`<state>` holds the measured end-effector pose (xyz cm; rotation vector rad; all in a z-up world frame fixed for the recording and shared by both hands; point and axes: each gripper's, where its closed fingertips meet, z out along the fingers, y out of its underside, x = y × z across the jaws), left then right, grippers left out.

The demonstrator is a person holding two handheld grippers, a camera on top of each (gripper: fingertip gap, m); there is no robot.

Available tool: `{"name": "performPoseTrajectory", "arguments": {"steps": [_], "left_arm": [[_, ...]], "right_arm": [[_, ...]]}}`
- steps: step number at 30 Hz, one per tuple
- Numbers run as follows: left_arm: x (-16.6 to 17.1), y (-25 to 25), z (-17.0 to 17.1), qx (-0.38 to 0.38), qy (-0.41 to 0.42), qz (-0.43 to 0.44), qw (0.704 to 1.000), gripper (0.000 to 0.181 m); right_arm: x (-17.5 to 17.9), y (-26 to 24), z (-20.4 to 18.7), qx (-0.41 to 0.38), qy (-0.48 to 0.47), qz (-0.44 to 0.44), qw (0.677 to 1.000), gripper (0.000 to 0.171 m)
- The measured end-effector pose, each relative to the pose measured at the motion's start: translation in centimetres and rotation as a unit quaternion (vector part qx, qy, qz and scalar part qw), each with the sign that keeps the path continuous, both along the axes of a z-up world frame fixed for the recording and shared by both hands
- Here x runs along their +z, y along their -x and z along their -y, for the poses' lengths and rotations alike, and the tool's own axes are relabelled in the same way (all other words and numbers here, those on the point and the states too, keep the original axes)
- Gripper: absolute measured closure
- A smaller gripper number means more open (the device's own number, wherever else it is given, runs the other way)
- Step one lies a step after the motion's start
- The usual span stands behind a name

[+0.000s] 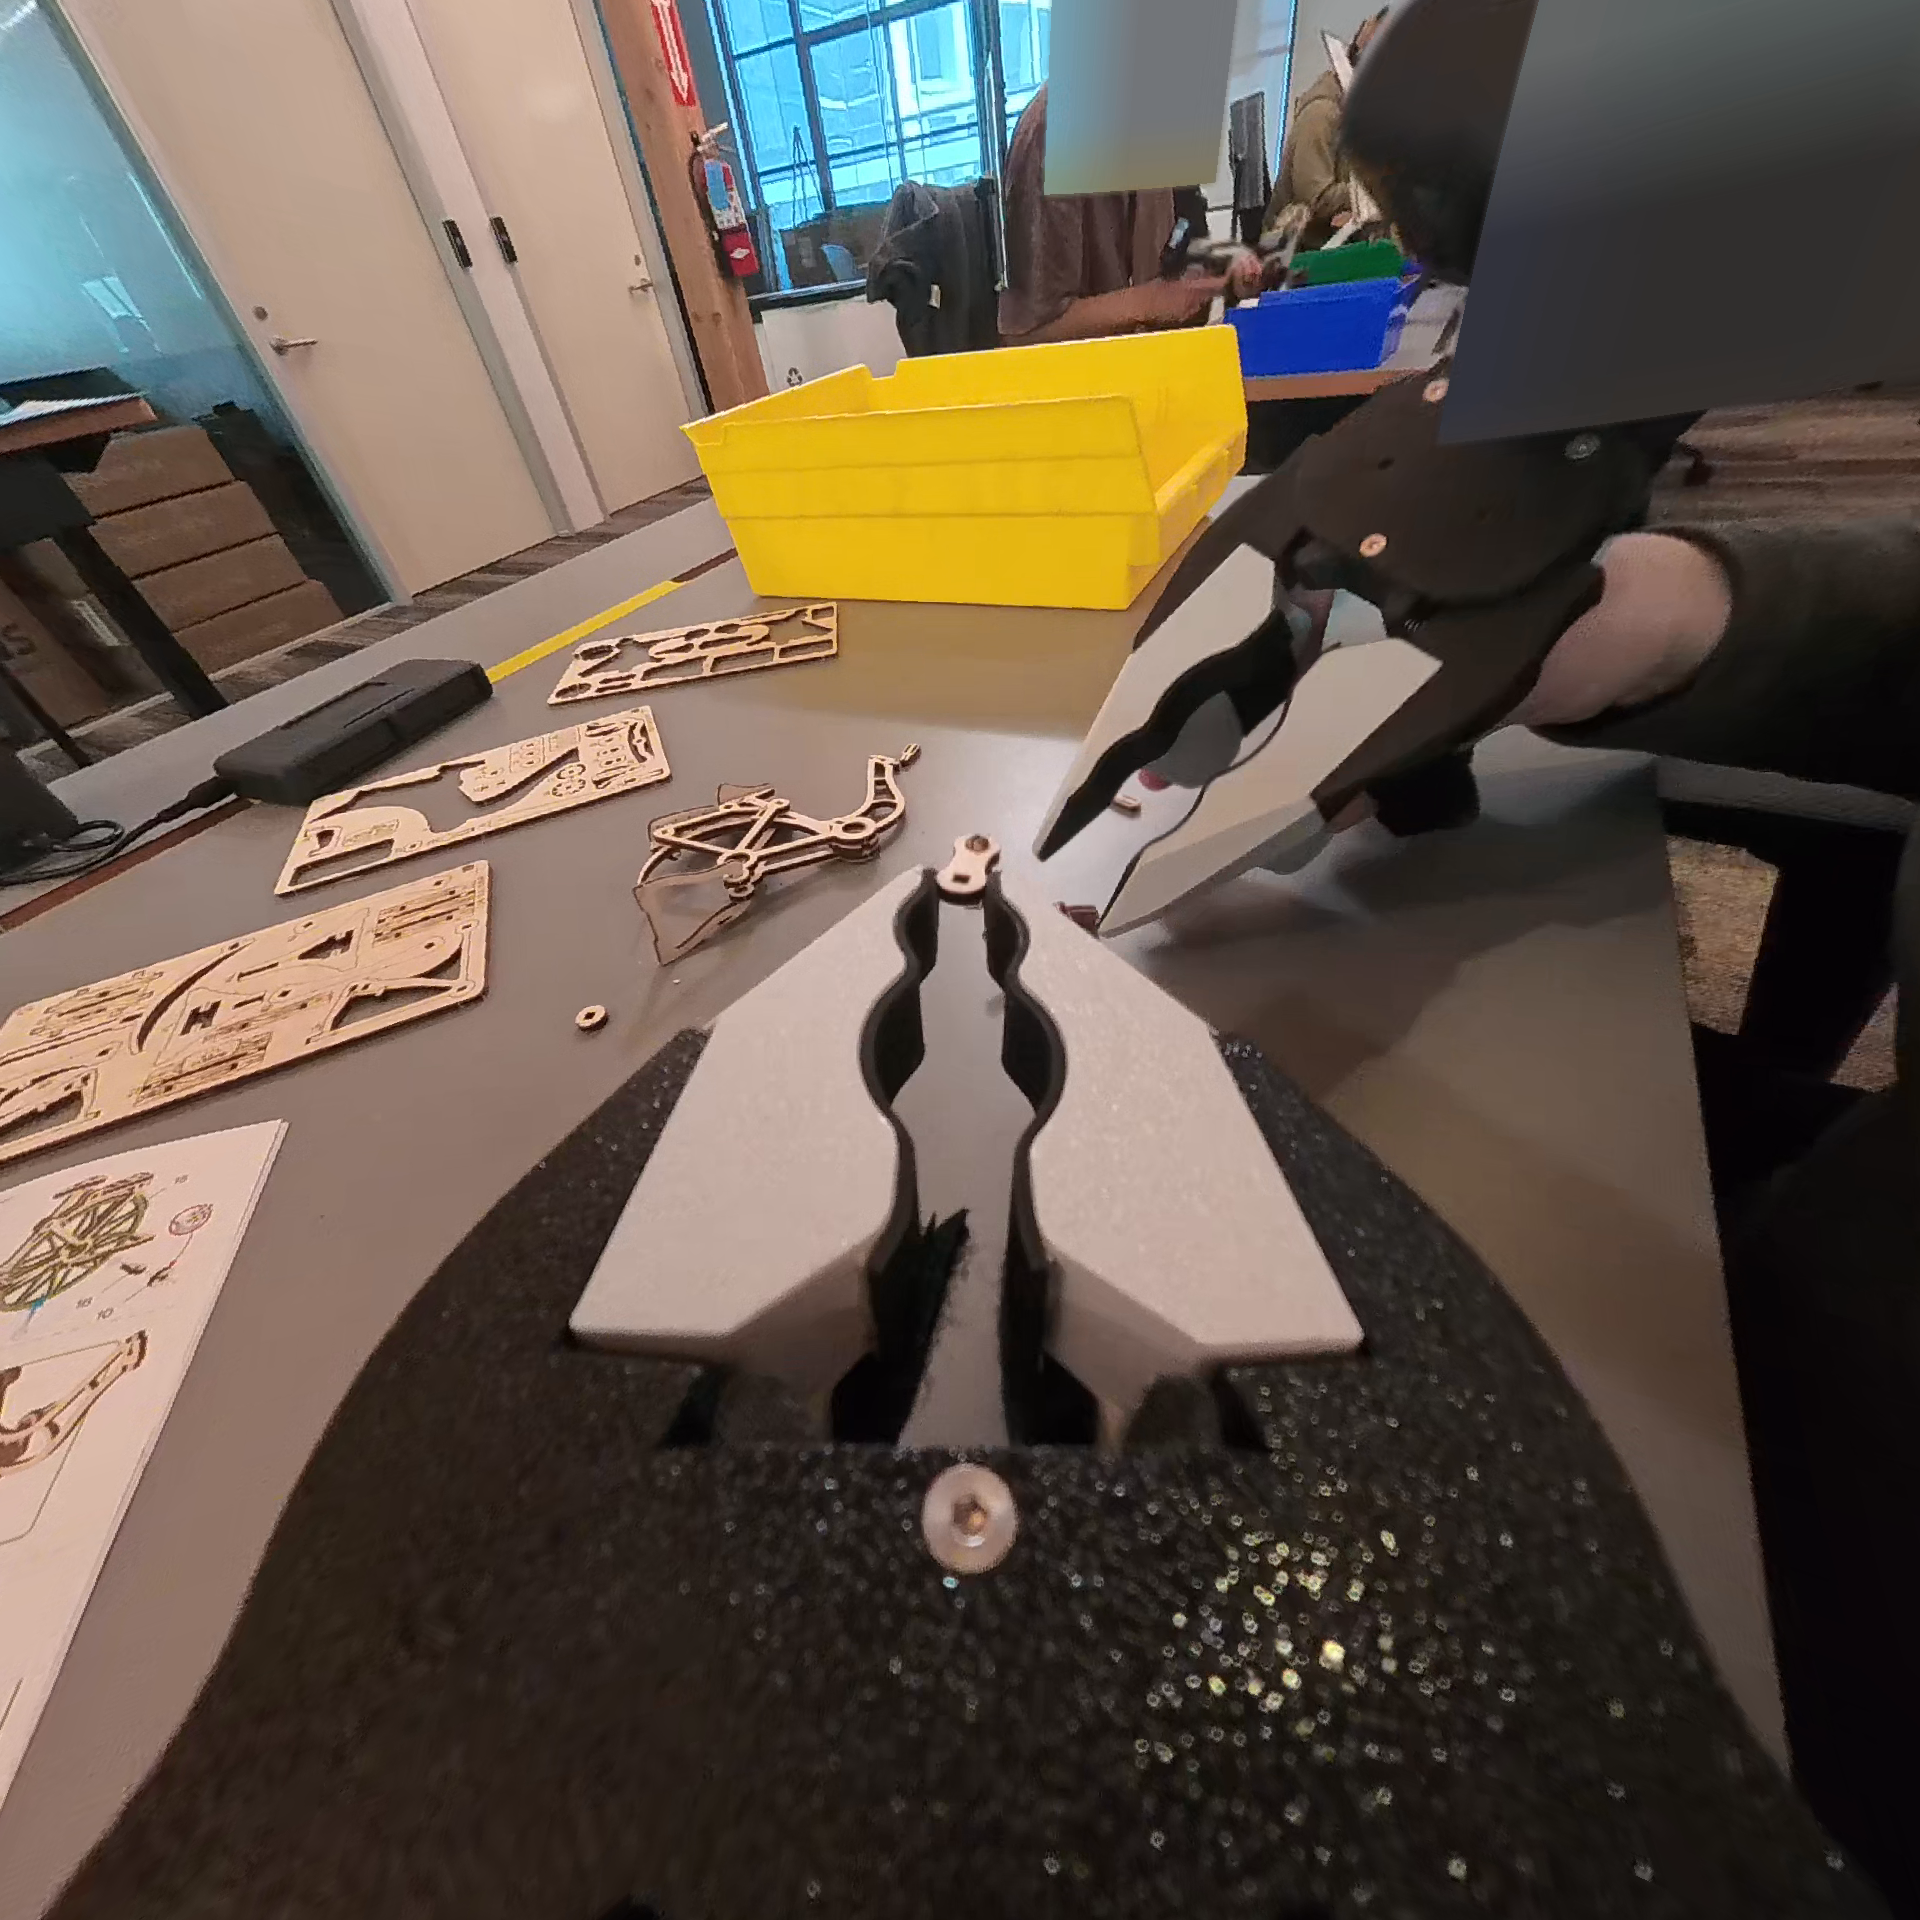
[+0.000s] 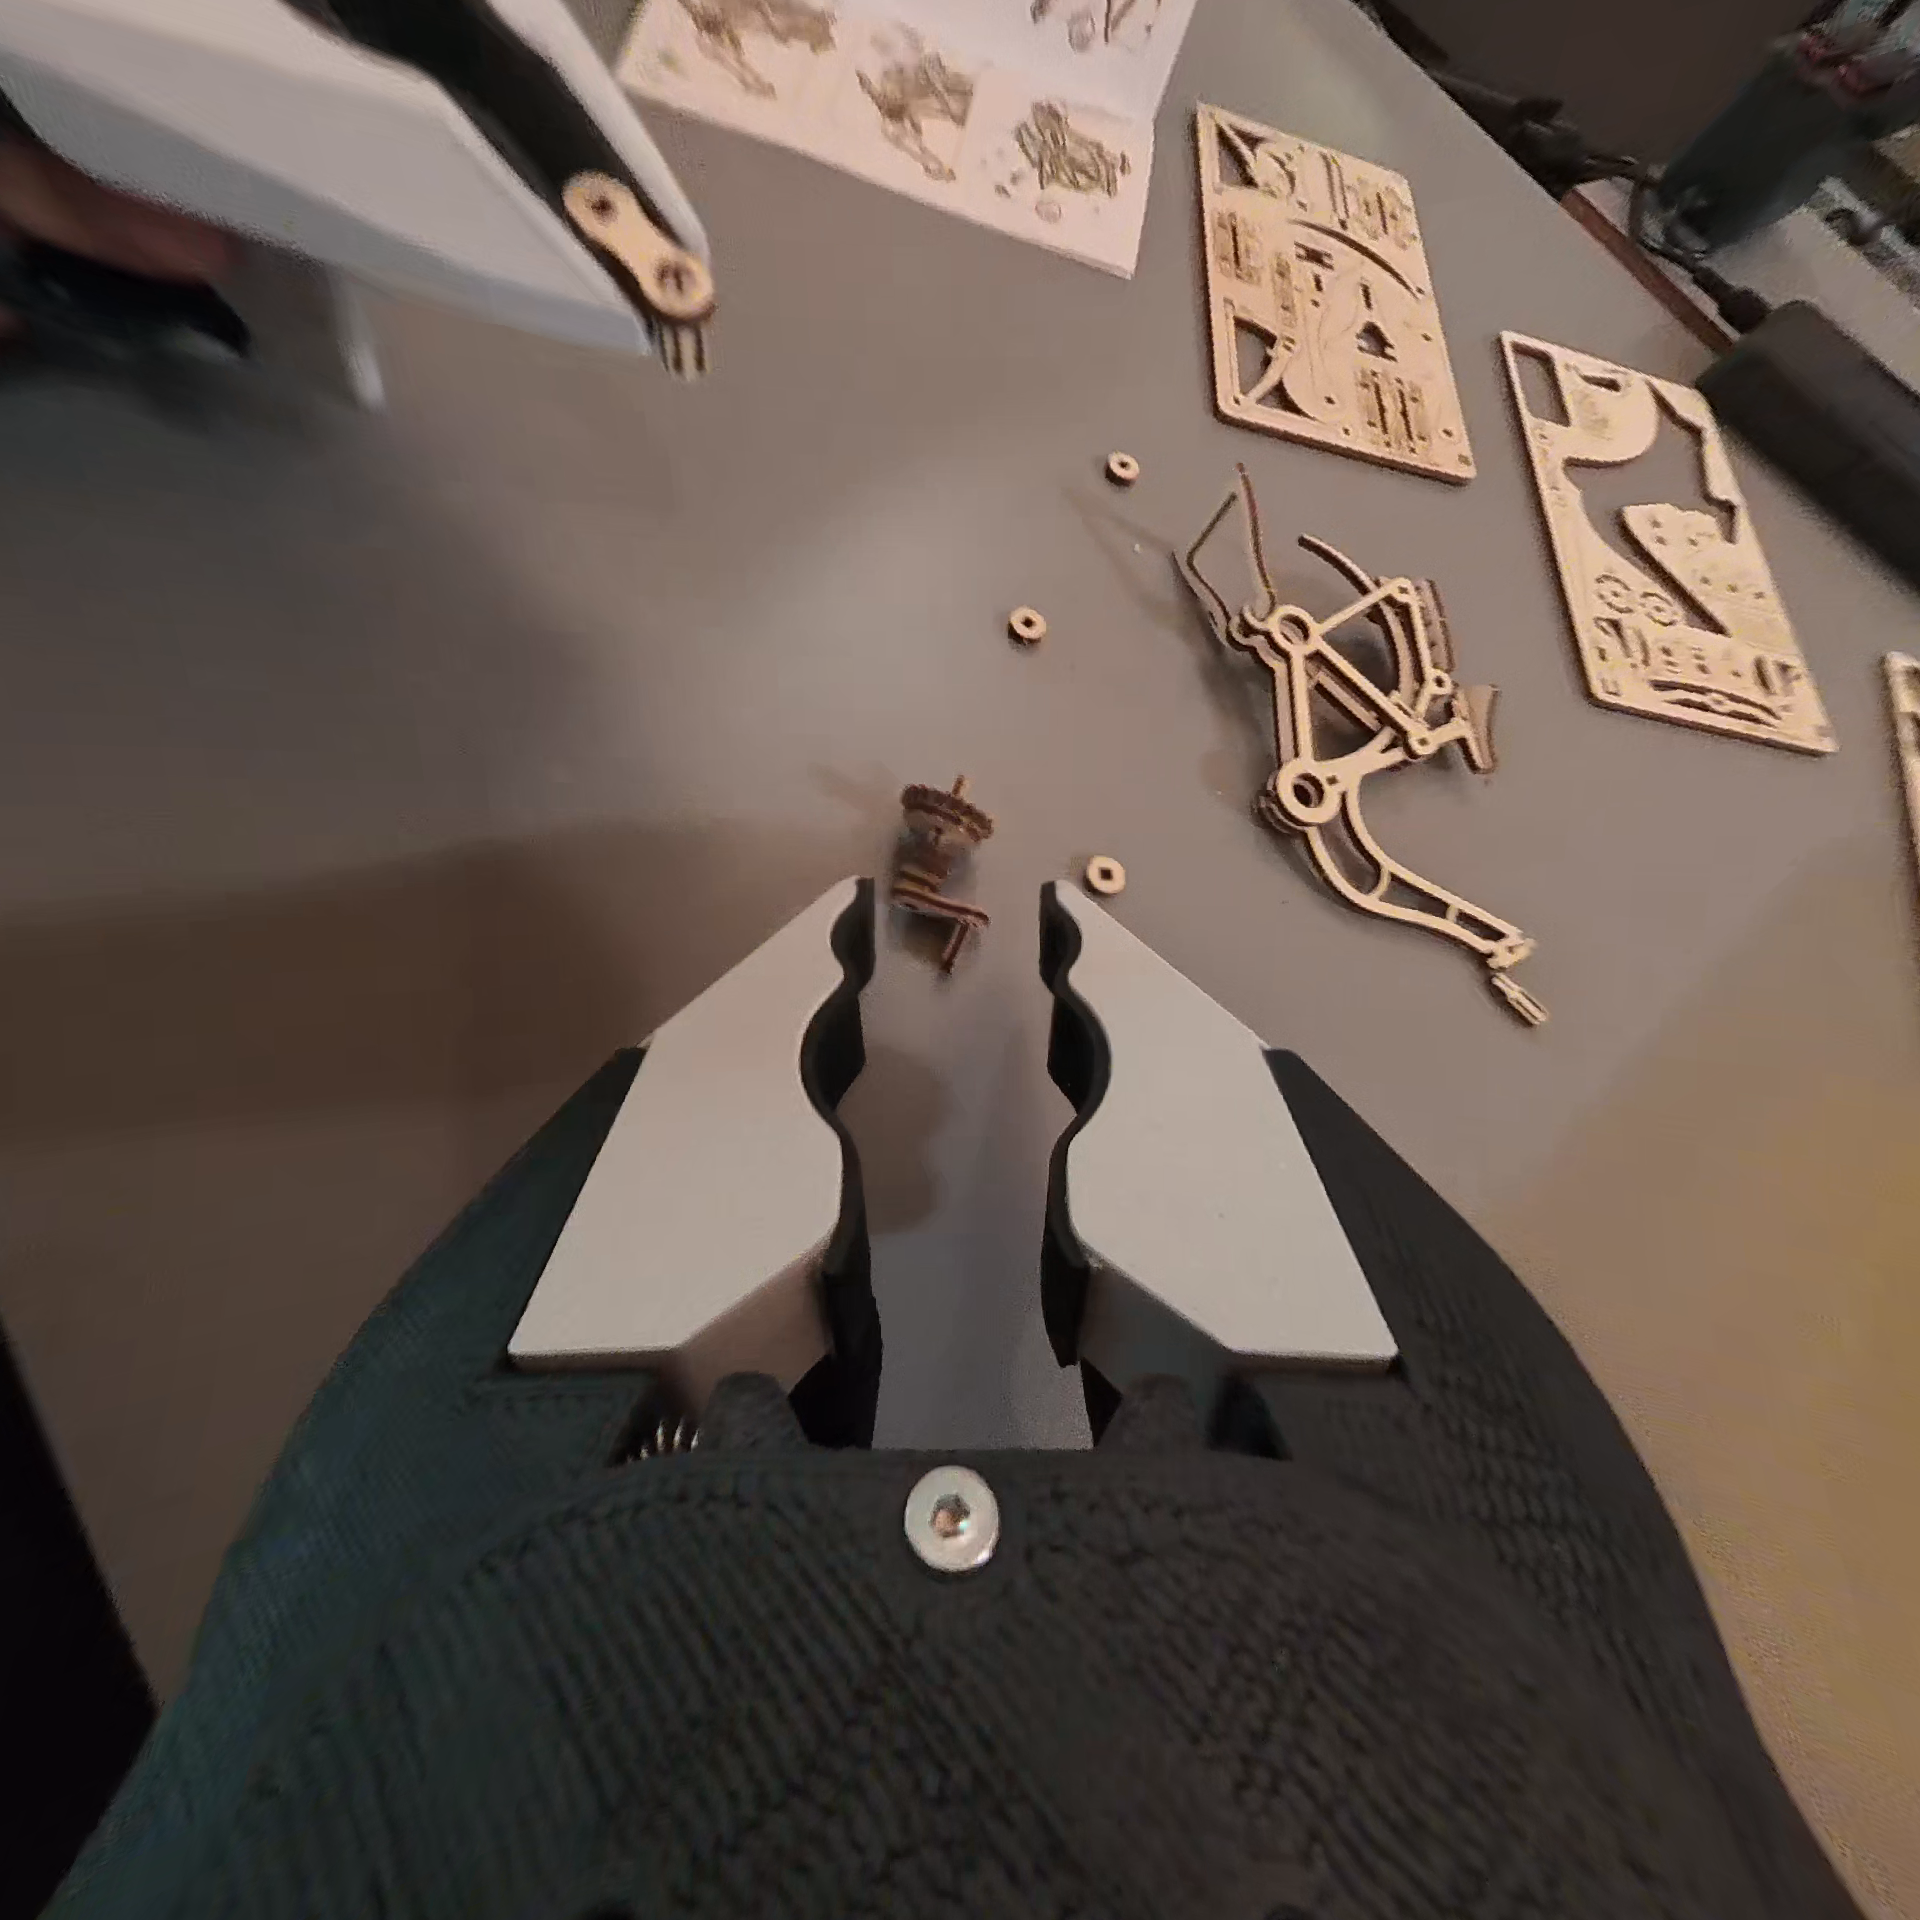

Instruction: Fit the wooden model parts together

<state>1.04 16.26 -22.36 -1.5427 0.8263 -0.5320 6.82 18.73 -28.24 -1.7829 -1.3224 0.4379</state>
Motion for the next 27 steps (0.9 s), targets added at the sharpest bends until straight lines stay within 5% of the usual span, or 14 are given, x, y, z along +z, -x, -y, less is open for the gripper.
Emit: {"name": "performPoseTrajectory", "arguments": {"steps": [14,19,22,27], "left_arm": [[-1.0,-0.5,0.1,-0.008,0.011,-0.035,0.999,0.175],[-2.6,-0.7,-0.4,-0.01,0.075,-0.062,0.995,0.175],[-3.6,-1.1,-0.7,-0.035,0.139,-0.073,0.987,0.175],[-3.6,-2.7,-1.0,-0.118,0.214,-0.073,0.967,0.175]], "right_arm": [[-1.4,1.8,-0.6,0.048,-0.004,0.05,0.998,0.159],[0.0,1.6,-2.0,0.103,-0.134,0.089,0.982,0.159],[1.6,1.5,-3.2,0.152,-0.292,0.138,0.934,0.159],[3.8,2.4,-3.2,0.25,-0.523,0.199,0.791,0.16]]}}
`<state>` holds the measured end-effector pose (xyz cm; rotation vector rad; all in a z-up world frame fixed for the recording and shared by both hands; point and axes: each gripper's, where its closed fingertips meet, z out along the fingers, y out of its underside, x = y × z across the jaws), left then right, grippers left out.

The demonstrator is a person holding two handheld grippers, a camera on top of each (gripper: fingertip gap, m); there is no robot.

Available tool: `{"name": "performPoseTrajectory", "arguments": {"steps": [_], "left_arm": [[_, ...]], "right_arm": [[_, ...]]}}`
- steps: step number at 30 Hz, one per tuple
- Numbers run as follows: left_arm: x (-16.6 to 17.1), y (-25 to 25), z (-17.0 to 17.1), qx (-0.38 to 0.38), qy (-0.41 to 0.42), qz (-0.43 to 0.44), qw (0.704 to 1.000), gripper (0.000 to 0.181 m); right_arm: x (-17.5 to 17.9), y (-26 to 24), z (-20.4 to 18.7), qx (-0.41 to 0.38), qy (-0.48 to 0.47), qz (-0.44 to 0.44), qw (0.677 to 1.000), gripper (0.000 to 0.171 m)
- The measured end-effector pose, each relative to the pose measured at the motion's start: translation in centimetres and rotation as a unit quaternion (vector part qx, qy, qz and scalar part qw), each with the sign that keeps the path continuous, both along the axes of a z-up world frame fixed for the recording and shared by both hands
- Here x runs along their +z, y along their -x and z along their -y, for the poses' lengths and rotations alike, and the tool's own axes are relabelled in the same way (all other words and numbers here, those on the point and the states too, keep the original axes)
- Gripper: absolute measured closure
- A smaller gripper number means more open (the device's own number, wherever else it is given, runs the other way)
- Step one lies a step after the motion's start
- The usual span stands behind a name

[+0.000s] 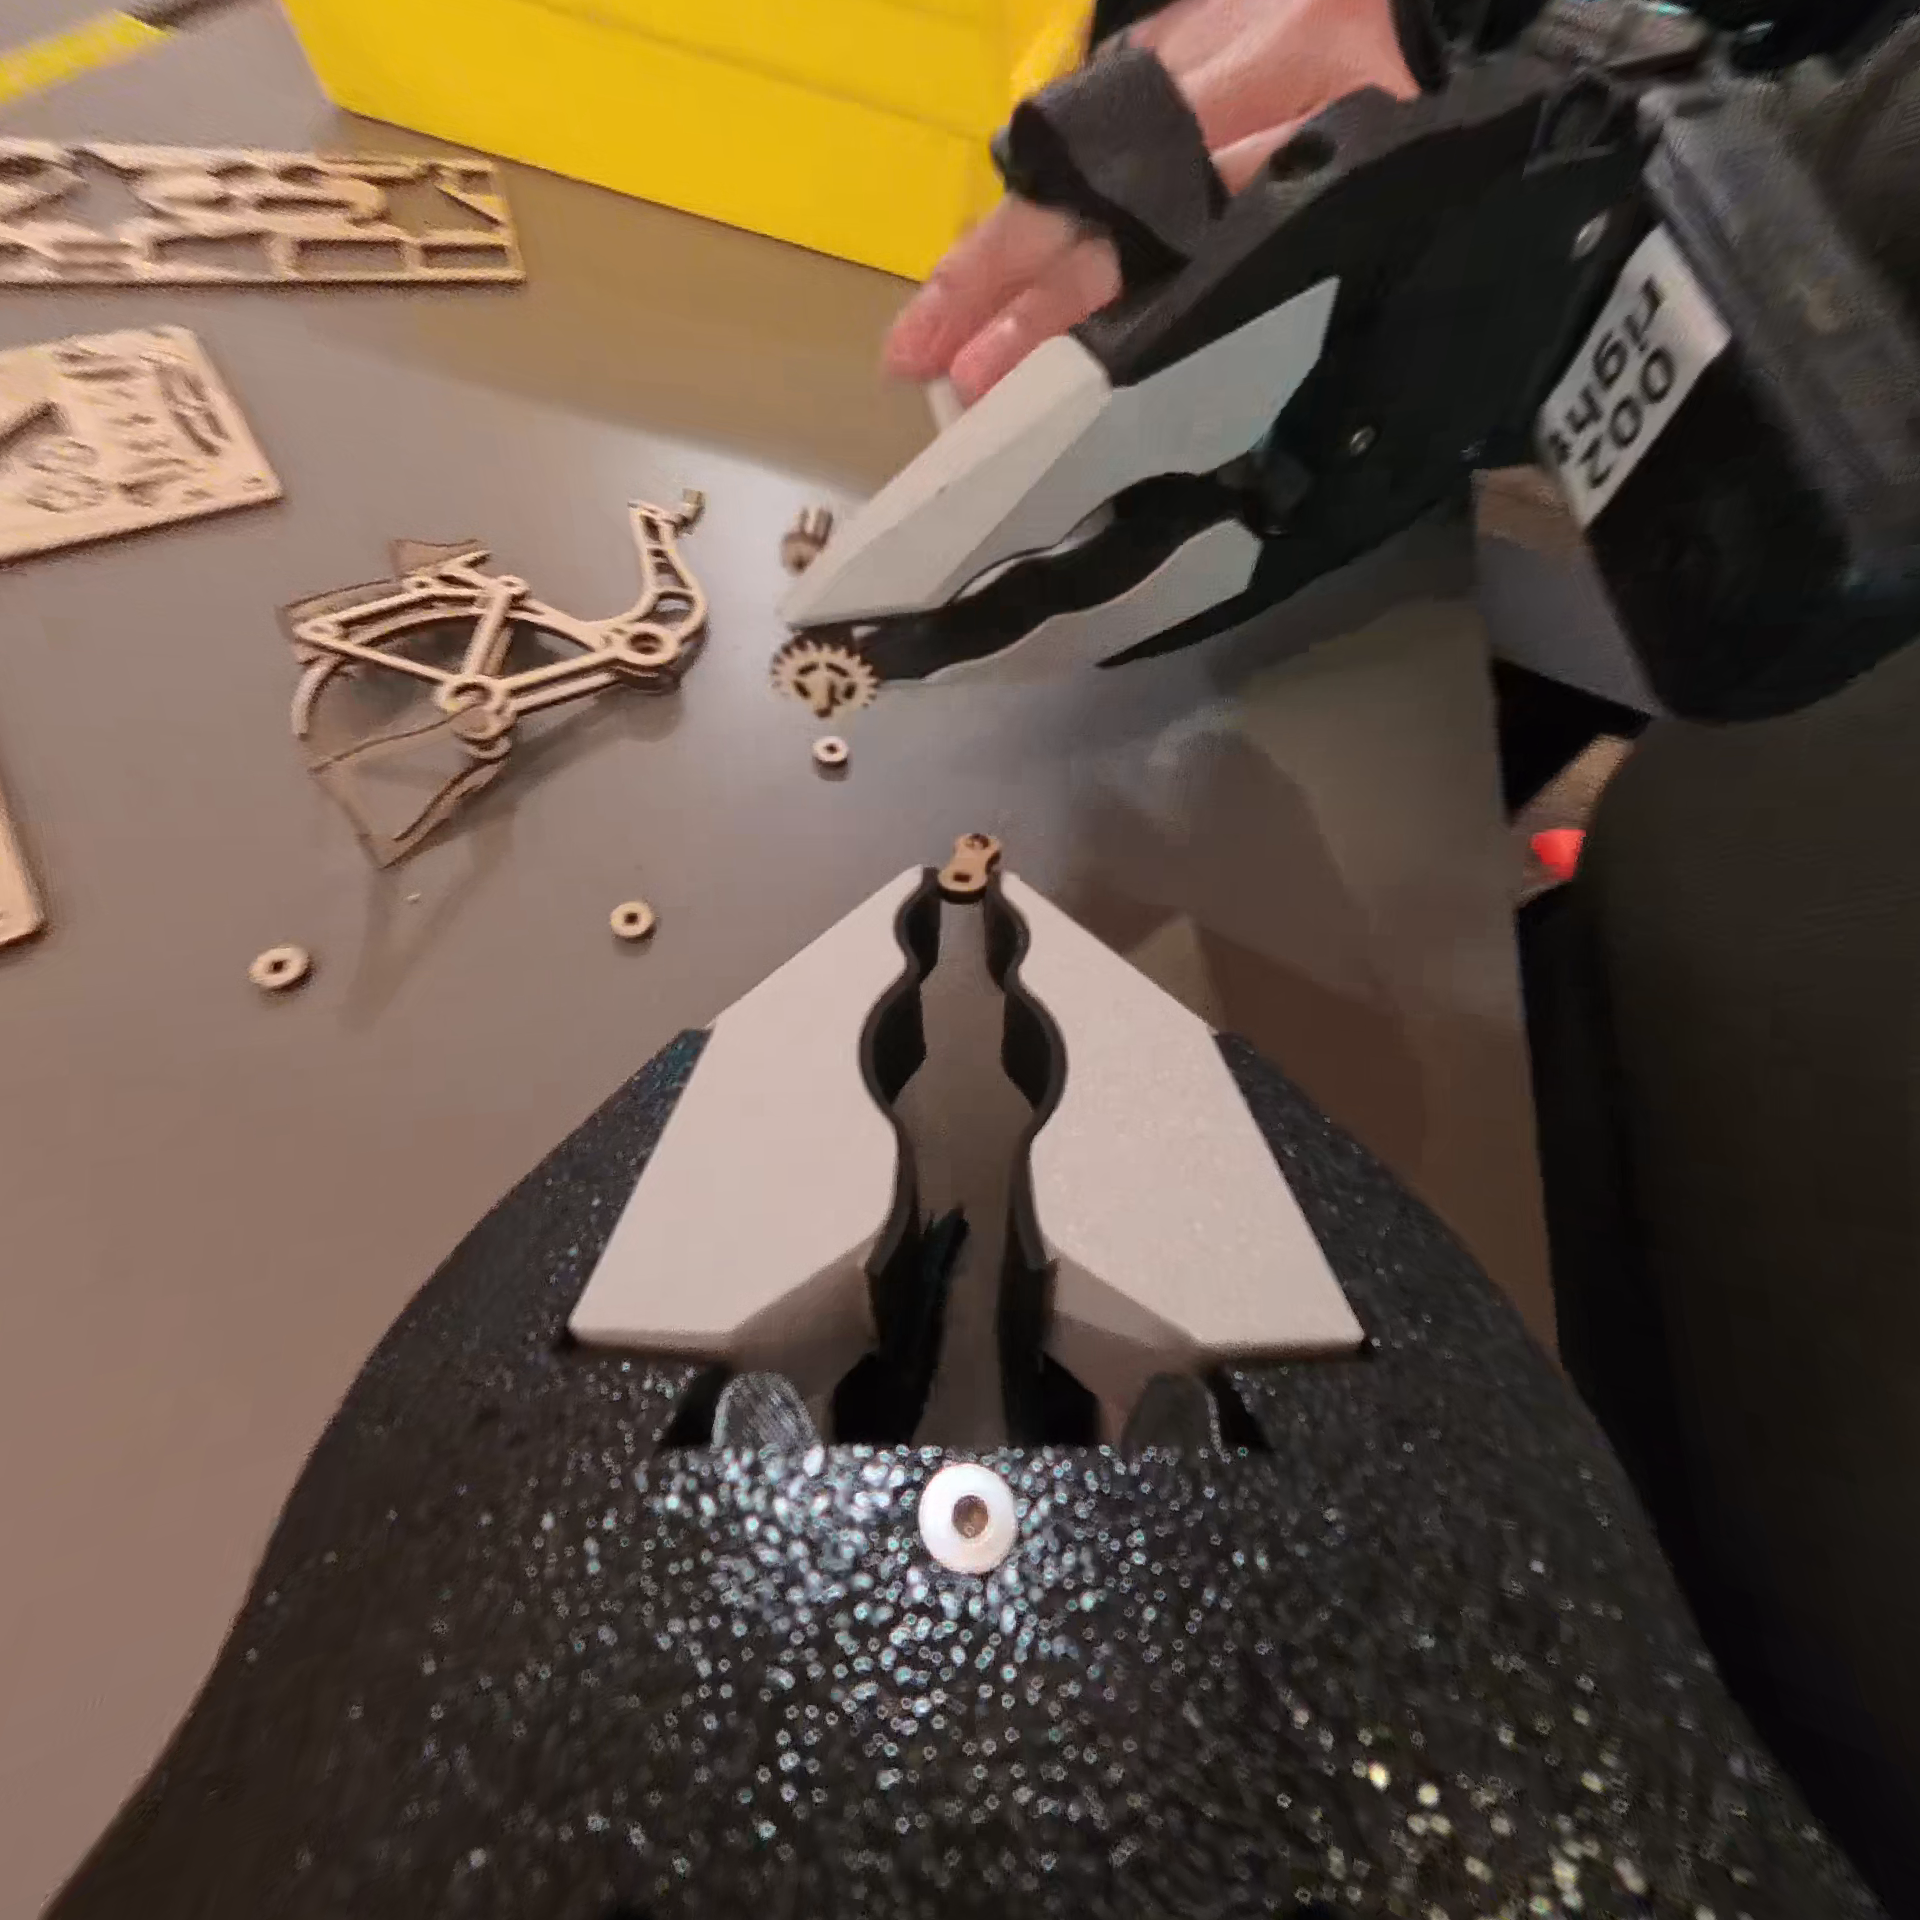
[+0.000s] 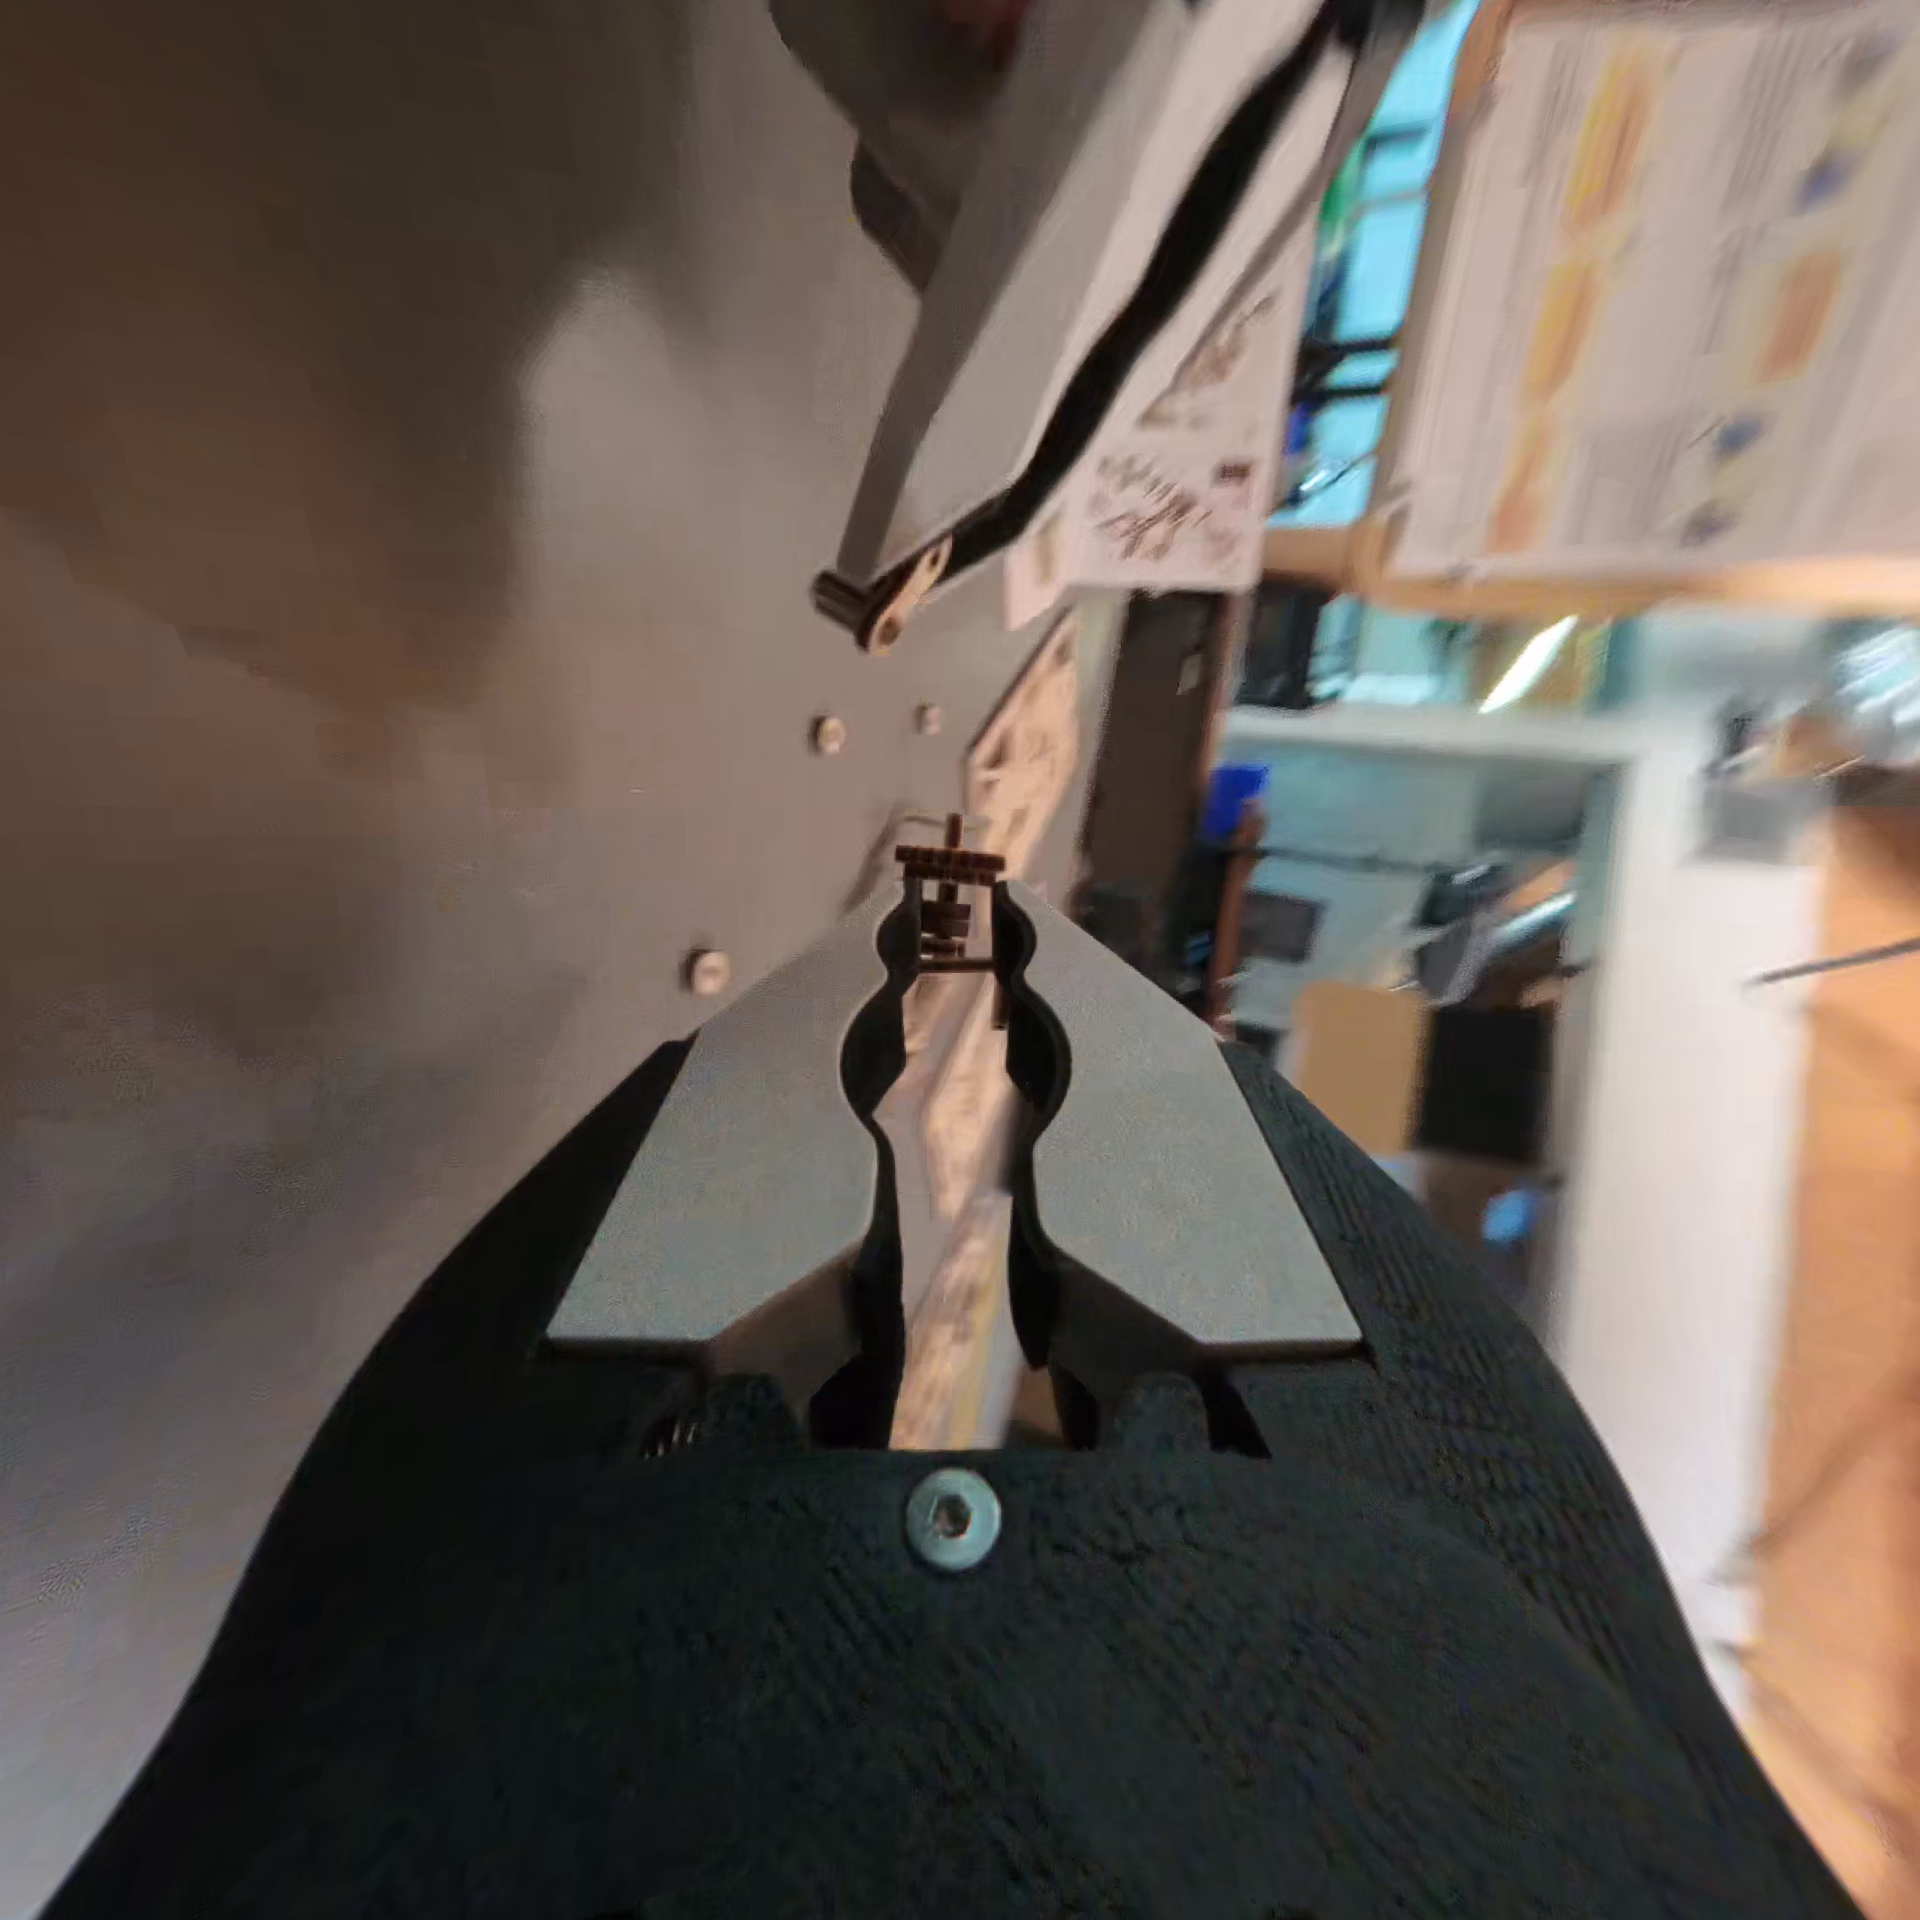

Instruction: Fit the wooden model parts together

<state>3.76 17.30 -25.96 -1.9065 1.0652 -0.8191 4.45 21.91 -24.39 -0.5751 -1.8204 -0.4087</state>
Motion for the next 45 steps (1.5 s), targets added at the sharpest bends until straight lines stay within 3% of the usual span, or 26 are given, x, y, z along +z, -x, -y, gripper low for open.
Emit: {"name": "performPoseTrajectory", "arguments": {"steps": [6,15,21,36,45], "left_arm": [[-1.3,-1.0,-0.1,-0.092,0.136,0.02,0.986,0.175],[-2.8,-1.3,-0.3,-0.15,0.234,0.031,0.96,0.175],[-2.7,-1.5,-0.3,-0.166,0.302,0.047,0.937,0.175],[-2.6,-1.5,0.0,-0.172,0.349,0.056,0.92,0.175],[-2.7,-1.5,0.1,-0.171,0.329,0.049,0.928,0.175]], "right_arm": [[0.1,1.0,1.4,0.136,-0.117,0.045,0.983,0.16],[-1.8,0.7,2.5,0.205,-0.133,0.02,0.97,0.16],[-2.2,0.7,1.8,0.201,-0.177,0.003,0.963,0.16],[-2.7,0.5,2.4,0.238,-0.201,0.014,0.95,0.16],[-2.8,0.5,2.5,0.238,-0.203,0.022,0.949,0.161]]}}
